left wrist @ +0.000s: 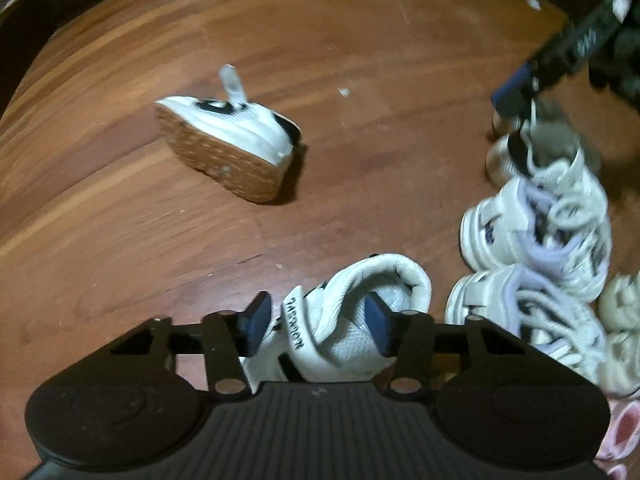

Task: Organize scattered shoes
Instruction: 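Grasp the white gum-sole sneaker with the left tool and lift it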

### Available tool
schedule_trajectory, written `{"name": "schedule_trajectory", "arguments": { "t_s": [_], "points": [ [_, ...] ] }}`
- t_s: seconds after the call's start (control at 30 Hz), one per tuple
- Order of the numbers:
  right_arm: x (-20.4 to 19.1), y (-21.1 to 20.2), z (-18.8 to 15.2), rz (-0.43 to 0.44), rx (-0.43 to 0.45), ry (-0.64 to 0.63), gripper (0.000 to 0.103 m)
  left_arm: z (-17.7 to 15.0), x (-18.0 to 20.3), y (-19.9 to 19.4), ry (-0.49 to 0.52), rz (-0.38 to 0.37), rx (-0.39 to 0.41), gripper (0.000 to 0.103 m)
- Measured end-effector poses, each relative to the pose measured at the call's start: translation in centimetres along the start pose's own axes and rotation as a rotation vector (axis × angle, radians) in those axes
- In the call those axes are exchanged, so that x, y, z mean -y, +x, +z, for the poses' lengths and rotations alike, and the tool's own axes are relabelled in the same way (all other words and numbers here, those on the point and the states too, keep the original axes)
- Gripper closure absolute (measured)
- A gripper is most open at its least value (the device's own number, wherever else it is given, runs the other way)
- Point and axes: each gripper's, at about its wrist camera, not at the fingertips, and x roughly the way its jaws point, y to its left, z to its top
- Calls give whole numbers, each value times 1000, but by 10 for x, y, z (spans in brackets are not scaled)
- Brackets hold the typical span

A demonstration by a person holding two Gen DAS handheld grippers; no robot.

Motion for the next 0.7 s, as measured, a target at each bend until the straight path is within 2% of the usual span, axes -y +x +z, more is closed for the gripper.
{"name": "schedule_trajectory", "arguments": {
  "t_s": [0.1,0.17,0.23,0.27,0.3,0.43,0.5,0.6,0.7],
  "points": [
    [-1,2,3,1,1,-7,39,4,6,18,43,45,-44,76],
    [-4,3,5,-8,7,-36,38,3,-10,15,-94,59,-34,85],
    [-9,3,7,-27,12,-71,36,-5,-32,10,-263,69,-23,88],
    [-11,3,8,-37,17,-94,29,-13,-45,7,-362,70,-17,88],
    [-15,3,9,-45,25,-124,26,-21,-59,3,-460,72,-10,88],
    [-29,9,19,-67,47,-225,26,-38,-81,3,-602,34,40,86],
    [-35,14,27,-62,58,-247,26,-37,-82,6,-608,31,59,85],
    [-44,27,50,-51,96,-258,26,-31,-79,11,-562,29,59,86],
    [-52,42,70,-33,125,-258,26,-31,-84,7,-578,17,59,93]
  ]
}}
